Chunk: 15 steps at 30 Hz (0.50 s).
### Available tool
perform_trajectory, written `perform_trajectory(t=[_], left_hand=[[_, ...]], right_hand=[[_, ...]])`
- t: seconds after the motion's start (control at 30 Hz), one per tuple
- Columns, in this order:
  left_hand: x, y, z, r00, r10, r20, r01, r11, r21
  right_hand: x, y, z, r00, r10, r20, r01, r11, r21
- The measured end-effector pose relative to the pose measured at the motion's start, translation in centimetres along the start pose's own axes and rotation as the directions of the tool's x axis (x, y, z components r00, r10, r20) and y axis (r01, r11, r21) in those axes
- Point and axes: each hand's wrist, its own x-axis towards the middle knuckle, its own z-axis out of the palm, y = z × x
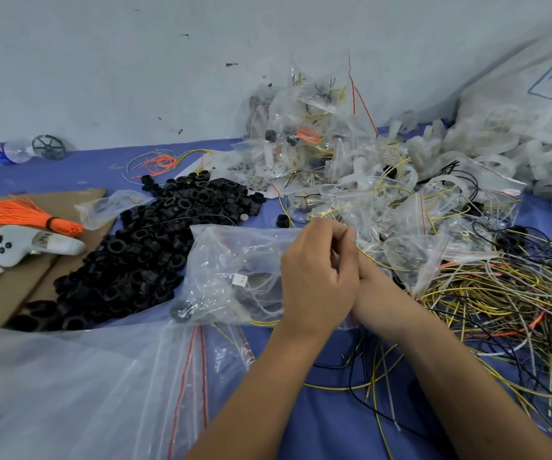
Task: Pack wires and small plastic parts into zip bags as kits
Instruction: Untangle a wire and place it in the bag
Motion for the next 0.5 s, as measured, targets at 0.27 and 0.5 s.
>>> perform_trajectory(t=[0.27, 0.5], left_hand=[[0.22, -0.30, -0.36, 0.998, -0.047, -0.038, 0.047, 0.999, 0.004], [-0.16, 0.36, 0.05, 0.999, -0.018, 0.029, 0.020, 0.999, -0.044]], right_hand=[[0.75, 0.48, -0.23, 0.963, -0.034, -0.266, -0.031, 0.971, -0.238], [0.89, -0.17, 0.16, 0.953, 0.280, 0.114, -0.259, 0.560, 0.787]])
